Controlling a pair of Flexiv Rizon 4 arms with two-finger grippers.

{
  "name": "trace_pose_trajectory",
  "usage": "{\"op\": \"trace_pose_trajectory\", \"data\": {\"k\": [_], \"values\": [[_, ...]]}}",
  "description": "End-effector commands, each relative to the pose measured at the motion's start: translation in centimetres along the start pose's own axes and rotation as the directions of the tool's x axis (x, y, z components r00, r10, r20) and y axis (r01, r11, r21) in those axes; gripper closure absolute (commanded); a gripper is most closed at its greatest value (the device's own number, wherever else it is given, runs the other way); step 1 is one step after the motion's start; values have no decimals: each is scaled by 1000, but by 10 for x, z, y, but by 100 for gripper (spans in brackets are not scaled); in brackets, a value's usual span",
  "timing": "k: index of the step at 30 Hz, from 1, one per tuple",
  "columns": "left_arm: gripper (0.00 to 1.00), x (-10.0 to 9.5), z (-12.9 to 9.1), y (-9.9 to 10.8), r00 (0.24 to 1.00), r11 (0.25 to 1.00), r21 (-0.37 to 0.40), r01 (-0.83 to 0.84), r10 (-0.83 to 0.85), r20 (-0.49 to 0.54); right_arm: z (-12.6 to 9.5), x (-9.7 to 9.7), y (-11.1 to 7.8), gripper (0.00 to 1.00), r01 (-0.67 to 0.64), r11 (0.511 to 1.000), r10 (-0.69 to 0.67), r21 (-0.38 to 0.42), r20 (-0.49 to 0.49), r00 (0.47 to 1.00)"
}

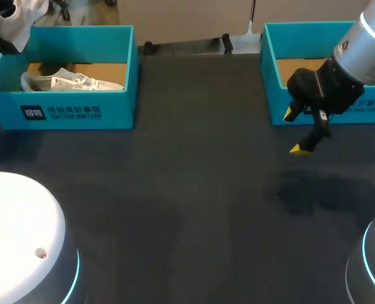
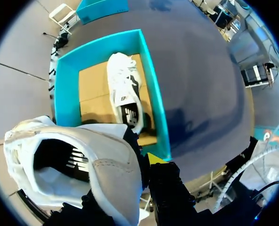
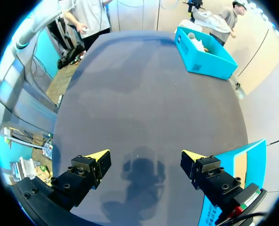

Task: Take the shoe out of the shoebox, open the shoe tongue, remove and reinsert the insole, then place the shoe into the shoebox

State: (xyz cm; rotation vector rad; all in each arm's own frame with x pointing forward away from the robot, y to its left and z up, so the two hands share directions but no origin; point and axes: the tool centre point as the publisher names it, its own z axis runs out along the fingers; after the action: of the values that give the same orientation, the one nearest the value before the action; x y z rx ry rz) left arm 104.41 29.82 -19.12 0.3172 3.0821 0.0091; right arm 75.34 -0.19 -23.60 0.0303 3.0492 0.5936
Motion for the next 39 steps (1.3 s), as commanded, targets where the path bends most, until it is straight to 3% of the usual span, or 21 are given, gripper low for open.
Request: {"op": "trace_pose_trajectory", "data": {"k": [1,7,12,15,21,39], "values": [[100,-24,8,1,1000,999,-28,-24,23,-20,1,0,0,0,-1,1000,1,3,1,1000],[100,-39,17,2,993,993,-6,-117,116,-21,1,0,0,0,-1,1000,1,3,1,1000],[100,-50,14,10,929,929,13,-371,371,-11,1,0,0,0,-1,1000,1,3,1,1000],[100,-51,10,18,828,826,-60,-561,559,-40,1,0,0,0,-1,1000,1,3,1,1000],[100,-53,0,34,547,526,-164,-835,826,-137,1,0,0,0,-1,1000,1,3,1,1000],[100,-53,0,34,547,526,-164,-835,826,-137,1,0,0,0,-1,1000,1,3,1,1000]]}}
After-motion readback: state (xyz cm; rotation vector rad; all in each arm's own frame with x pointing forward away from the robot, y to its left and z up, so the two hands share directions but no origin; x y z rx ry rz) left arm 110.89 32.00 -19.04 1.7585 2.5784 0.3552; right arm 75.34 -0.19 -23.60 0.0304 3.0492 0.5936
